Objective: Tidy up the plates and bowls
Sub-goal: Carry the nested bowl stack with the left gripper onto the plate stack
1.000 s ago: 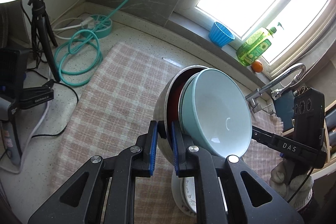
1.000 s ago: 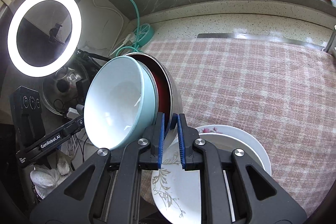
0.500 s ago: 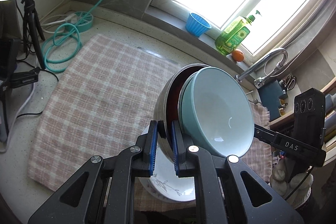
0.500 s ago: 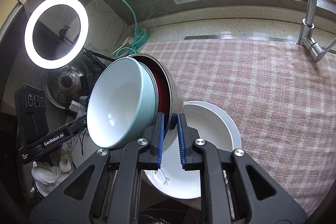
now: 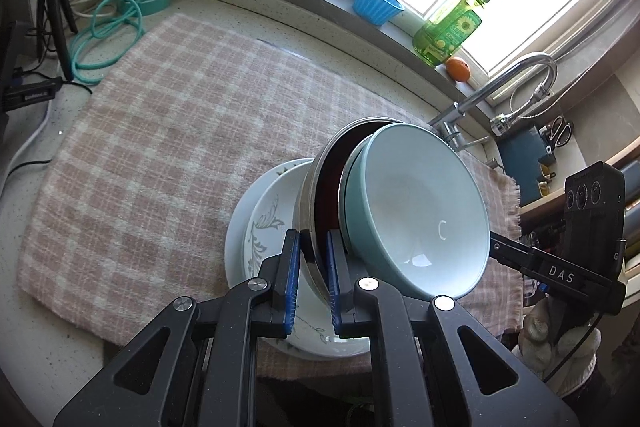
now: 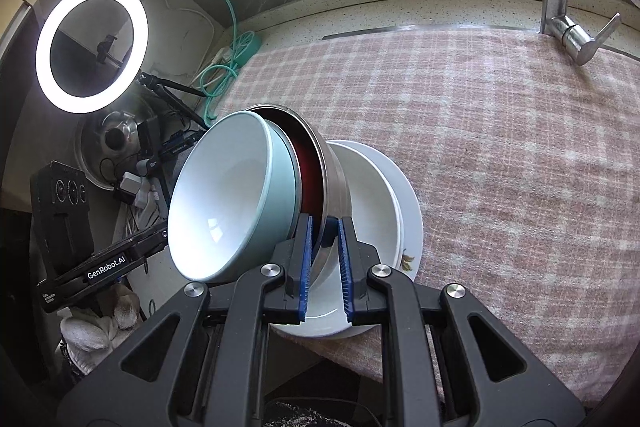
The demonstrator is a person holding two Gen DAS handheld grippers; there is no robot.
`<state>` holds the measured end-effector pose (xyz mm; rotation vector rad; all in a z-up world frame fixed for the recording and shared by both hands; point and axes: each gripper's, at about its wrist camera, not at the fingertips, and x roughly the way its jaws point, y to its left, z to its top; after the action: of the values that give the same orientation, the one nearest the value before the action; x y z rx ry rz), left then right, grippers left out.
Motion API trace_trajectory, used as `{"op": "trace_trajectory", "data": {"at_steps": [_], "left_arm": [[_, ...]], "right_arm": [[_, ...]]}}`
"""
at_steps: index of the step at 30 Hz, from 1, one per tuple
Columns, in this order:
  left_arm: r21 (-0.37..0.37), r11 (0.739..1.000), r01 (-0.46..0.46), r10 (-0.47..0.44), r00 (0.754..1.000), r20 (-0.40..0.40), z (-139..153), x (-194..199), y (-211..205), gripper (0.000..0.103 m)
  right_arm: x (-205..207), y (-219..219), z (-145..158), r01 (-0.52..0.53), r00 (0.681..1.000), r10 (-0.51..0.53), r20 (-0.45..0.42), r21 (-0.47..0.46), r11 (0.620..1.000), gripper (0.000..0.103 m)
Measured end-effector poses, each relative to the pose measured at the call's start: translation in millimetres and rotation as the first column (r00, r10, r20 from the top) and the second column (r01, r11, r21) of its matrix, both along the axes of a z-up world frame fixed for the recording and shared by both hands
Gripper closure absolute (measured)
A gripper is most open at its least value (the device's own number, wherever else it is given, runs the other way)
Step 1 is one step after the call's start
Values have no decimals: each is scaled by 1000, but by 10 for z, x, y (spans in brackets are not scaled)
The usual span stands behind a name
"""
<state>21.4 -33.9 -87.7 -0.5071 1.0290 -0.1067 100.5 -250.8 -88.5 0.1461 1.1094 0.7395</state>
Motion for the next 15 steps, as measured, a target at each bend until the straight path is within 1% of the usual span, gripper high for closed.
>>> {"op": "trace_trajectory", "data": {"at_steps": [7, 15], "left_arm": [[6, 1000, -6, 6, 1000, -25, -73, -11, -42, 94], [10, 1000, -8, 9, 999, -41, -128, -22, -54, 94]], "right_arm": [[-15, -8, -155, -5, 1000, 5, -29, -15, 1000, 90], [-14, 24, -253, -2, 999, 1, -47, -26, 1000, 90]]}}
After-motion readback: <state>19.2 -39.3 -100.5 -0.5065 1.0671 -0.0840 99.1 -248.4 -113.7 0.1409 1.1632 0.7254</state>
